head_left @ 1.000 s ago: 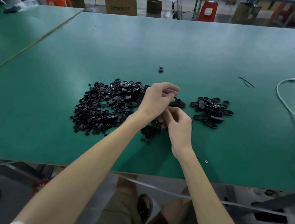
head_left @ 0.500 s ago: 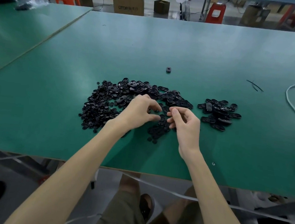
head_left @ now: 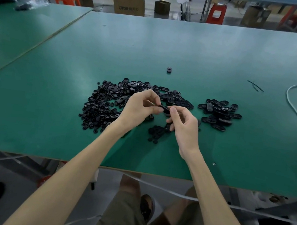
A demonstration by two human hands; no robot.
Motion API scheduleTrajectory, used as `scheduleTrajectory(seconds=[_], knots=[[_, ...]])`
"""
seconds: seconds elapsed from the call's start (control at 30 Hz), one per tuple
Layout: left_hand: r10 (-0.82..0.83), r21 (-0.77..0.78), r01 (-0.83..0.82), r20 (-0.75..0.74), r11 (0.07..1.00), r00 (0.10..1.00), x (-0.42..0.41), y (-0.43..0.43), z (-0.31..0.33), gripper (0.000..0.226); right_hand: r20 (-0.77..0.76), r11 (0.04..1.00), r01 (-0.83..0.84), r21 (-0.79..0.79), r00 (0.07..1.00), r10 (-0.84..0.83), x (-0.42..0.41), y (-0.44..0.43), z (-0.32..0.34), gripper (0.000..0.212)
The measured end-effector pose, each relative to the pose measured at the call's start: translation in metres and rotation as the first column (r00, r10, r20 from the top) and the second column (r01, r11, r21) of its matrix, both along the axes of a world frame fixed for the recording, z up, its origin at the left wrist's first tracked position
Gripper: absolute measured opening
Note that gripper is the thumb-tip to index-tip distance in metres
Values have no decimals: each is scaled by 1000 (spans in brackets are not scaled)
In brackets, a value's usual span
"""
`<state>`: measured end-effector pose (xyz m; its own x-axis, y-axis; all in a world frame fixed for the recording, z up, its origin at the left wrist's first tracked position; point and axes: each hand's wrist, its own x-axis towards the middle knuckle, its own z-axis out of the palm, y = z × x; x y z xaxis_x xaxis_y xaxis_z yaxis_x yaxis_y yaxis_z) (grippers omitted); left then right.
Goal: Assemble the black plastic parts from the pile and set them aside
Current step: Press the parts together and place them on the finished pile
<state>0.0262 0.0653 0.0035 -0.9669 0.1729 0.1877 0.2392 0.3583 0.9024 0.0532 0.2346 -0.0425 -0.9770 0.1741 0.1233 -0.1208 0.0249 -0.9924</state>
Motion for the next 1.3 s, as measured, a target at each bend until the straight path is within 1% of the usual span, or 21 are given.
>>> scheduleTrajectory(seconds=[0.07, 0.13, 0.23, 0.3, 0.37, 0.4, 0.57, 0.7, 0.8, 0.87, 0.97, 1.07, 1.13, 1.3], knots=[[-5, 21, 6, -26, 1000, 1000, 1, -1, 0, 20, -2, 998, -49, 25, 999, 49, 1, -2, 1, 22], [-13, -23, 12, -40, 1000, 999, 1, -4, -2, 18, -11, 998, -67, 21, 998, 67, 2, -3, 1, 24], [4, -221, -18, -61, 975, 998, -2, -11, -5, 17, -11, 997, -22, -76, 1000, 21, 1, 0, 1, 11], [24, -357, -46, -66, 933, 998, -3, -16, -8, 12, 3, 992, -1, -130, 1000, 1, 0, 2, 0, 9], [18, -466, -44, -60, 884, 998, -1, -17, -9, 5, 7, 992, -7, -124, 1000, 8, 0, 1, 0, 11], [11, -501, -39, -60, 865, 998, -1, -17, -10, 6, 7, 994, -12, -113, 1000, 13, 0, 1, 0, 11], [19, -530, -69, -99, 845, 995, 3, -15, -7, 8, 10, 995, -7, -103, 1000, 8, 1, 1, 0, 12], [14, -589, -119, -180, 799, 984, 3, -15, -8, 15, 13, 995, -7, -95, 1000, 9, 1, 1, 1, 14], [54, -544, -175, -232, 821, 971, 3, -15, -10, 17, 18, 995, -2, -99, 1000, 4, 1, 0, 1, 15], [98, -482, -209, -246, 851, 964, 4, -14, -10, 16, 18, 995, -1, -103, 1000, 3, 1, 0, 2, 16], [168, -269, -202, -145, 942, 975, 4, -11, -9, 14, 15, 994, 2, -107, 1000, 0, 2, 0, 2, 18], [164, -99, -169, -58, 981, 985, 5, -7, -8, 12, 12, 994, 0, -110, 1000, 1, 2, 0, 3, 20], [166, -34, -167, -29, 985, 986, 6, -3, -9, 10, 14, 993, -4, -119, 1000, 5, 2, 0, 3, 21], [155, 42, -156, 31, 987, 987, 8, 5, -14, 9, 5, 991, -1, -131, 1000, 2, 2, 1, 3, 21]])
